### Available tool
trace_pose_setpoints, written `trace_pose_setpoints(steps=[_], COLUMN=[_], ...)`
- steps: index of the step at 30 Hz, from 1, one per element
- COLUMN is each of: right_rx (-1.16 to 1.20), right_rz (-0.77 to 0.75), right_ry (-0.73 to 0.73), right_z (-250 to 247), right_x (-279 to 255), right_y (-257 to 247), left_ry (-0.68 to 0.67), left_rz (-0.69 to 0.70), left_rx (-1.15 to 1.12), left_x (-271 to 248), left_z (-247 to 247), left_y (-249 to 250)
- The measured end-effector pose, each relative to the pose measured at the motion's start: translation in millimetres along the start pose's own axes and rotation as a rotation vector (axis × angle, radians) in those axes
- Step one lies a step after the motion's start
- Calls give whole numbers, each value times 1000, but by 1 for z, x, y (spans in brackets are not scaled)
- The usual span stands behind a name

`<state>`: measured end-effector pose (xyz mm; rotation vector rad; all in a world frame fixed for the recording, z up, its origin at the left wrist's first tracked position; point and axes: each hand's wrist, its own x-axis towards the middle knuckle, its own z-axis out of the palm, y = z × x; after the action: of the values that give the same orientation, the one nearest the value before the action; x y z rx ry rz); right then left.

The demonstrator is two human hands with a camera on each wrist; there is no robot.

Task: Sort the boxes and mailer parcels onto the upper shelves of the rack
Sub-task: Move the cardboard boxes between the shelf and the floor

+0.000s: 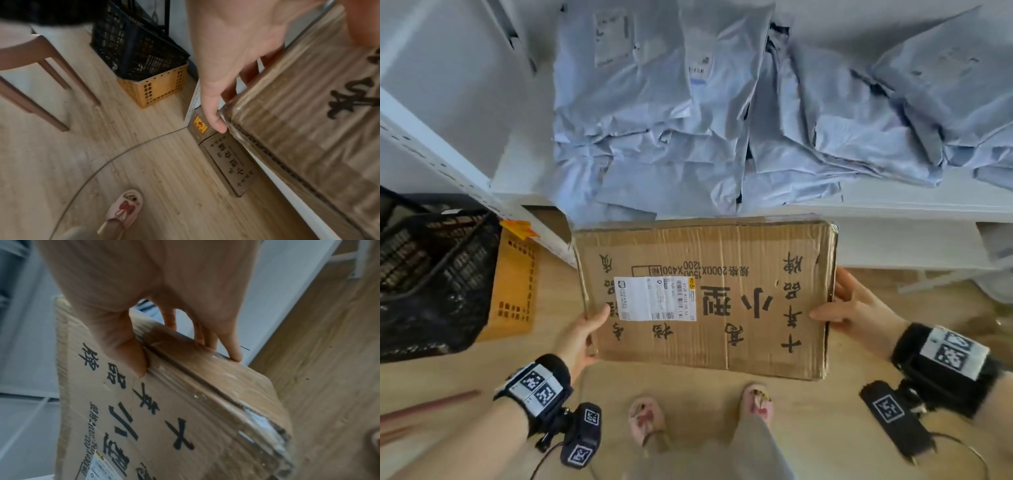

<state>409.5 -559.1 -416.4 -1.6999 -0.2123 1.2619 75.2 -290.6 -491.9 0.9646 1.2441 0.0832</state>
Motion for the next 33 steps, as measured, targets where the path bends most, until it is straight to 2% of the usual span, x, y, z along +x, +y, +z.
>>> trace_pose_setpoints(steps=[7, 12, 18, 25, 30, 33], right_rx=[-44, 2, 7, -8, 41, 60], right_rz=[229, 308, 353, 265, 161, 99], right_ry=[-40, -41, -15, -21, 45, 82], right_z=[-36, -44, -36, -17, -6, 0], right_x=[73, 119, 203, 333, 423, 465], right_y=[78, 143, 254, 367, 401, 403], left_ry=[90, 148, 168, 180, 178, 218], left_rz=[-99, -148, -187, -112, -58, 77], left_rx=[57, 130, 186, 251, 207, 172], left_x=[51, 96, 197, 342, 429, 468], left_z=[37, 48, 37, 25, 20, 14], left_y=[-63, -111, -188, -273, -296, -297])
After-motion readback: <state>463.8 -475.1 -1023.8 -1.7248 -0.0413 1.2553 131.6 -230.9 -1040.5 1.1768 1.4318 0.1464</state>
